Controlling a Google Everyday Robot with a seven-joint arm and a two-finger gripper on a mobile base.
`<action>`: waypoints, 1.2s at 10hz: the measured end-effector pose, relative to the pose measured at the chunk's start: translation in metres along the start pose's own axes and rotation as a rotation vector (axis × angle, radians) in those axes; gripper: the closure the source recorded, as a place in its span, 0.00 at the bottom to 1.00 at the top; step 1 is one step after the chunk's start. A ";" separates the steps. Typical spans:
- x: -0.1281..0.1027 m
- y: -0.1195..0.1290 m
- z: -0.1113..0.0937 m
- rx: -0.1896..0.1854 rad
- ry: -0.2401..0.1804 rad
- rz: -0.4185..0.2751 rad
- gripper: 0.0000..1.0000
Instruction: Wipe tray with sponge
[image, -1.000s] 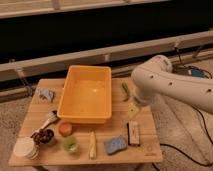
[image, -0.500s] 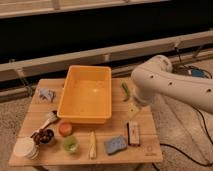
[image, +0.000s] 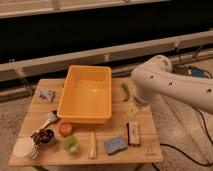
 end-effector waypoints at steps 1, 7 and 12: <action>0.000 0.000 0.000 0.000 0.000 0.000 0.20; 0.011 0.044 0.014 -0.118 -0.058 -0.284 0.20; -0.013 0.106 0.036 -0.241 -0.113 -0.580 0.20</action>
